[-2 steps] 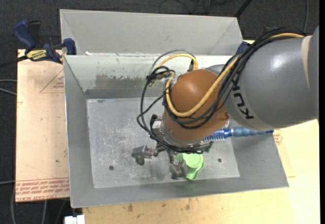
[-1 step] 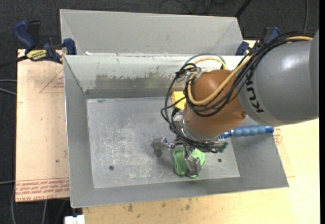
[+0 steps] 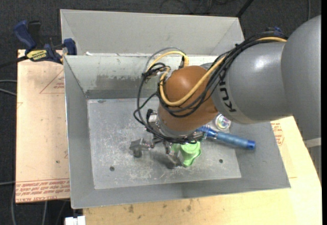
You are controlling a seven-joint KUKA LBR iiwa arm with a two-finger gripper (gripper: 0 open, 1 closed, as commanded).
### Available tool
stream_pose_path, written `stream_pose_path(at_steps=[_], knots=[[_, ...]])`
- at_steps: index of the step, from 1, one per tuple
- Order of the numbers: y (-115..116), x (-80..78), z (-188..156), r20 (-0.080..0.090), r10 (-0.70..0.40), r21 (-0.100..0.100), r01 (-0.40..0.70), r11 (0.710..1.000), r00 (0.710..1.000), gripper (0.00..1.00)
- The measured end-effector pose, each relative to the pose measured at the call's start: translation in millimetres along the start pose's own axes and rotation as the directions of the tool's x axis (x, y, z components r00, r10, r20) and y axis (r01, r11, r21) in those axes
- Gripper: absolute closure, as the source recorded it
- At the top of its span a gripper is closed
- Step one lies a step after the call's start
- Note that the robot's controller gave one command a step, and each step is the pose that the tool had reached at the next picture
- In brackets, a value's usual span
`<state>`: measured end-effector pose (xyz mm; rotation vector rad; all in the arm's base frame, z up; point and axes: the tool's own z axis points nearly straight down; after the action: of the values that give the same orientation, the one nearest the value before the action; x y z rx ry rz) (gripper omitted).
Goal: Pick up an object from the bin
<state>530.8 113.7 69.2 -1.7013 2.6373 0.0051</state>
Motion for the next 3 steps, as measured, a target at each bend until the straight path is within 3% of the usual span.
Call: stream_pose_path(at_steps=[1, 2, 3], knots=[[28.4, 67.7, -39.4, -0.006, -0.003, 0.0, 0.003, 1.0, 1.0, 0.0], [12.2, 74.0, -34.4, -0.002, 0.163, 0.001, -0.163, 0.987, 0.987, 0.0], [-21.9, 55.1, -25.8, -0.001, -0.095, 0.002, 0.095, 0.995, 0.995, 0.0]])
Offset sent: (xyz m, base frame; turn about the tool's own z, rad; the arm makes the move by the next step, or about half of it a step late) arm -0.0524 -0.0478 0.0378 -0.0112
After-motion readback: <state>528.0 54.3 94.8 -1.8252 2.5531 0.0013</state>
